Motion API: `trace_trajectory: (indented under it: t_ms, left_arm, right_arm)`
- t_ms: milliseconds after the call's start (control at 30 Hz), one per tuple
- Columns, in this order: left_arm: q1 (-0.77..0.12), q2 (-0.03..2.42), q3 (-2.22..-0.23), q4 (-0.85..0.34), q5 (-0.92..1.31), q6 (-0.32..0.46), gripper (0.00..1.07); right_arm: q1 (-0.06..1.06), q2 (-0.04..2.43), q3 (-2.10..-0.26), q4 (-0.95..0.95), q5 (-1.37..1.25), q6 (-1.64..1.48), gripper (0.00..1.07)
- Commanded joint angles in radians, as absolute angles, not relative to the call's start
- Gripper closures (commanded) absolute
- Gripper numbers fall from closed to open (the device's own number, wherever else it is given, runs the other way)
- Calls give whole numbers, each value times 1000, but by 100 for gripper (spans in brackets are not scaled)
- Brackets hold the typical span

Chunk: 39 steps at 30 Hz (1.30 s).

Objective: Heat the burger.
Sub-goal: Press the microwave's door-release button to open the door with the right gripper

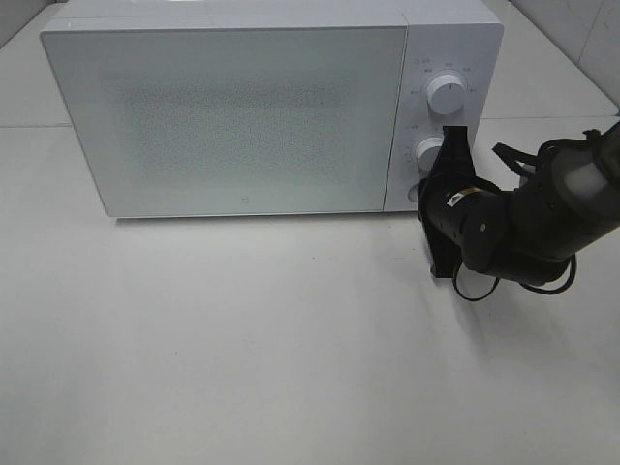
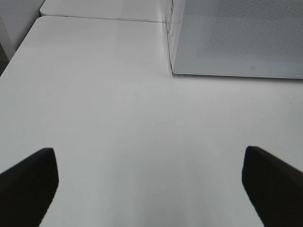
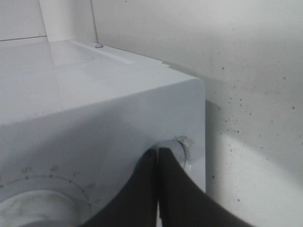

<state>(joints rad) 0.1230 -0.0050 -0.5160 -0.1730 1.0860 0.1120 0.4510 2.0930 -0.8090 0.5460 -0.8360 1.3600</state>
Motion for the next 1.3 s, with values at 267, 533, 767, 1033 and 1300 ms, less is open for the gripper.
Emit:
trace_trajectory:
  t_ms: [267, 533, 767, 1033, 1300]
  left_arm:
    - [125, -22, -518, -179, 1073, 109, 9]
    - [125, -22, -518, -179, 1073, 109, 9]
    - [125, -22, -518, -179, 1073, 109, 9]
    - [125, -22, -518, -179, 1073, 109, 9]
    - [125, -22, -518, -179, 1073, 109, 9]
  right_arm:
    - [443, 2084, -885, 556, -1041, 1346, 107]
    - [430, 2087, -929, 581, -1060, 1297, 107]
    - [408, 2087, -940, 584, -1067, 1279, 107]
    - [411, 2086, -933, 580, -1082, 1279, 107]
    - [436, 2084, -909, 585, -1031, 1284, 107]
